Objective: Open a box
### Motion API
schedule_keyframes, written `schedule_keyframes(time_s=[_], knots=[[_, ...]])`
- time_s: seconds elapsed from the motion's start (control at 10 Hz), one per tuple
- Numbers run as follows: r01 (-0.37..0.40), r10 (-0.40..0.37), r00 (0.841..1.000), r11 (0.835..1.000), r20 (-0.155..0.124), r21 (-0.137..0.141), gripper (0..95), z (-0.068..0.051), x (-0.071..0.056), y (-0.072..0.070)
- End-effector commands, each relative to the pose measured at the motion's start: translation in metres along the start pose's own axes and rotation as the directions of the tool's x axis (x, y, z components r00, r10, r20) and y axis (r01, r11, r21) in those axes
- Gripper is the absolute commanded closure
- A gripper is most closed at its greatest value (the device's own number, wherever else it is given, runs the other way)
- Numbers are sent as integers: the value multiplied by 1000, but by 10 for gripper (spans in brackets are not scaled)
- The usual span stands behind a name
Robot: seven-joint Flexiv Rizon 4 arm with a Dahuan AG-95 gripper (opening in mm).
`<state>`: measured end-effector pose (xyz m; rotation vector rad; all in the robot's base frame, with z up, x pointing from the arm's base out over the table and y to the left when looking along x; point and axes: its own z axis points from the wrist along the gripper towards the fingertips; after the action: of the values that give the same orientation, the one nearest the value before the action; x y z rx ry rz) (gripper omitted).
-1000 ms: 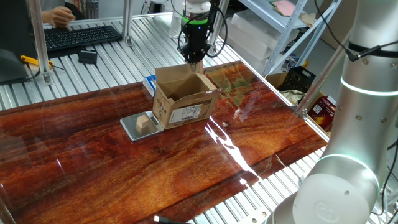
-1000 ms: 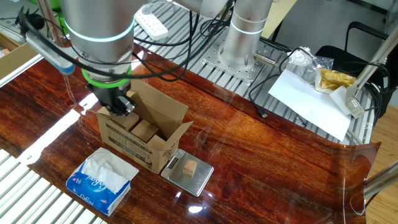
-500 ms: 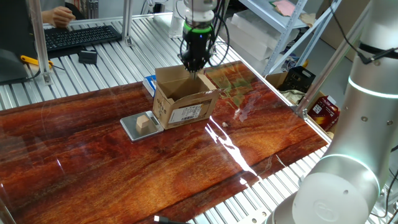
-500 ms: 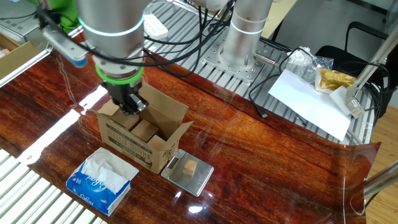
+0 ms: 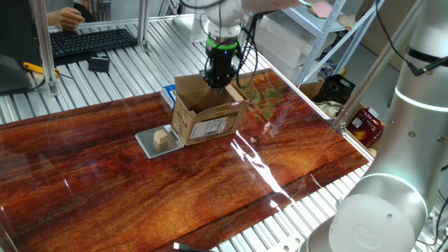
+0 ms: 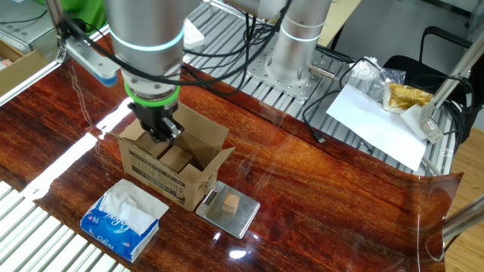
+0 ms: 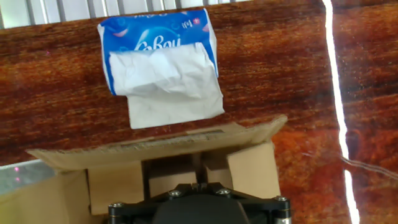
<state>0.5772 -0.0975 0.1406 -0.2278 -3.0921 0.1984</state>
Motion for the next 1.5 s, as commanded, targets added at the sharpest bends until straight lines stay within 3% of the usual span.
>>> schedule_keyframes(time_s=[0.1, 0.2, 0.4, 0.7, 0.9, 1.2, 1.5], knots=[[18, -18, 1000, 999, 4, 47, 950, 4, -3, 1], [31, -32, 999, 996, 8, 85, 950, 6, -4, 1], [56, -57, 998, 990, 9, 128, 950, 9, -6, -1], [85, -95, 995, 968, 32, 235, 950, 10, -10, -4], [102, -121, 991, 954, 50, 282, 950, 12, -14, -8], [116, -144, 987, 943, 71, 311, 950, 14, -21, -15], [133, -161, 985, 942, 67, 308, 950, 14, -27, -23]])
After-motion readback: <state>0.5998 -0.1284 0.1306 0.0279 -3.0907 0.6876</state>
